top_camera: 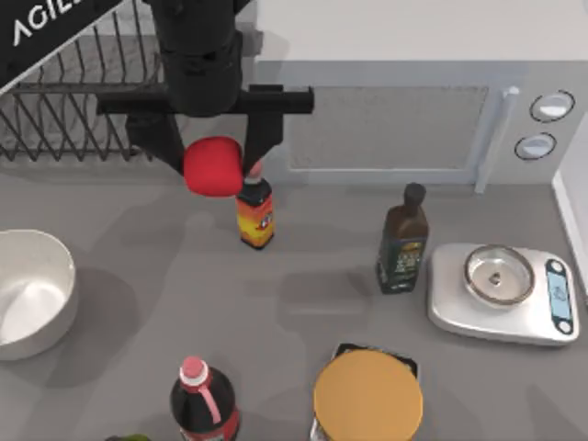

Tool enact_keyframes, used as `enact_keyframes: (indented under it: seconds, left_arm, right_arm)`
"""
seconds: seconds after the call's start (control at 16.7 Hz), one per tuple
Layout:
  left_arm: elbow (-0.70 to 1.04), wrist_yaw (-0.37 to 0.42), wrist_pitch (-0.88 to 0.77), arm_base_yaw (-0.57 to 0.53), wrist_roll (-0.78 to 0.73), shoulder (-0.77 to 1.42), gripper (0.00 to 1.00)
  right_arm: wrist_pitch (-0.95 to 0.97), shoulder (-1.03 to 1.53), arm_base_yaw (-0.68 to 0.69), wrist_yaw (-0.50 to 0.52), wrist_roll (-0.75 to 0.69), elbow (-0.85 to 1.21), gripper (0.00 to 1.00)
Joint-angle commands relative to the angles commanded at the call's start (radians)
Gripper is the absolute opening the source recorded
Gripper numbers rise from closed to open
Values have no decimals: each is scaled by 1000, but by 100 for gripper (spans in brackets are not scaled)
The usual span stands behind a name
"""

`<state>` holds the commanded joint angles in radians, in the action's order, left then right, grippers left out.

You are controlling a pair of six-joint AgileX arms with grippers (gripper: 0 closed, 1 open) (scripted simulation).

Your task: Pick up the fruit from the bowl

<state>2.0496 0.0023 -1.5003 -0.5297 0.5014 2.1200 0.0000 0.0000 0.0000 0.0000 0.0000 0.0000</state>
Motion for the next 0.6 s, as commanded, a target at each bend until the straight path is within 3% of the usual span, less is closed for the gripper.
enact_keyframes:
  seconds: [0.3, 0.6]
  left_arm:
    - [-18, -1, -3, 2, -16, -6, 0]
    - [-203, -8, 57, -11, -101, -33, 0]
  right_arm:
    - [0, 0, 0, 0, 0, 0, 100]
    - [0, 0, 0, 0, 0, 0, 100]
